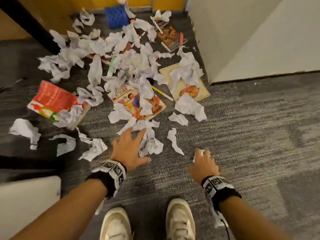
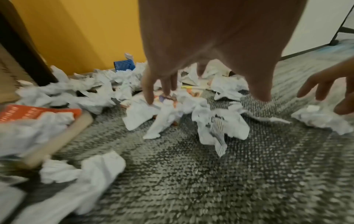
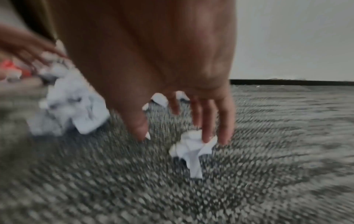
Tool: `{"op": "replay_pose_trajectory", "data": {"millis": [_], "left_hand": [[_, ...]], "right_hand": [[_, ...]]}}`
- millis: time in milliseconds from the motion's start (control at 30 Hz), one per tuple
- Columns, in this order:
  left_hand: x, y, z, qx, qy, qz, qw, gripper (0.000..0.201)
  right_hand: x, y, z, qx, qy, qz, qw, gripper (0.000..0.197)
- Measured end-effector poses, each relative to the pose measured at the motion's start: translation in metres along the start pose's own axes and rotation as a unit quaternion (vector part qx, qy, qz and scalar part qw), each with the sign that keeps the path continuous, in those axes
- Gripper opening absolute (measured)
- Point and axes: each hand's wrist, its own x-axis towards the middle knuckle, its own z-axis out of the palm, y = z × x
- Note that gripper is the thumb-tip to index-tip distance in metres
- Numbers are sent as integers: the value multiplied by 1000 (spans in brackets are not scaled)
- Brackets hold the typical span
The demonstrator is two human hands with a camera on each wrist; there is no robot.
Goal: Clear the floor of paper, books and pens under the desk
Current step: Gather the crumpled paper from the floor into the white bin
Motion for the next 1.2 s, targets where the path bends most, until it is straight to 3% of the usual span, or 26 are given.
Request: {"op": "replay_pose_trajectory", "data": {"millis": [100, 167, 267, 400, 567, 700, 800, 867, 933, 1000, 1100, 1200], "left_hand": [[33, 0, 40, 49, 54, 12, 997, 127], [51, -4, 65, 60, 72, 18, 995, 127], [64, -8, 83, 69, 65, -4, 995, 100], [64, -20, 69, 81, 113, 27, 990, 56], [55, -40, 44, -23, 107, 41, 993, 43], [48, -42, 37, -55, 128, 33, 990, 31], [46, -45, 32, -40, 154, 18, 987, 35], [50, -45, 29, -70, 180, -3, 981, 49], [57, -45, 26, -78, 193, -18, 978, 73], [71, -46, 21, -32, 180, -23, 983, 87], [90, -47, 14, 58, 177, -14, 982, 69], [103, -45, 9, 83, 186, -23, 979, 58]], "right_hand": [[28, 5, 30, 26, 77, 67, 994, 67], [42, 5, 46, 52, 123, 40, 990, 55], [53, -1, 52, 85, 168, -65, 980, 31], [49, -7, 23, 60, 191, -109, 974, 28], [52, -25, -3, 83, 203, -129, 967, 29], [71, -54, 13, 100, 159, -162, 969, 53], [81, -65, 28, 77, 71, -124, 987, 75], [84, -65, 30, 27, 36, -128, 991, 64], [86, -63, 22, -11, 73, -168, 983, 47], [96, -60, 5, -15, 165, -214, 963, 42], [121, -59, -28, -17, 266, -219, 939, 42], [144, -63, -53, -92, 251, -174, 948, 42]]}}
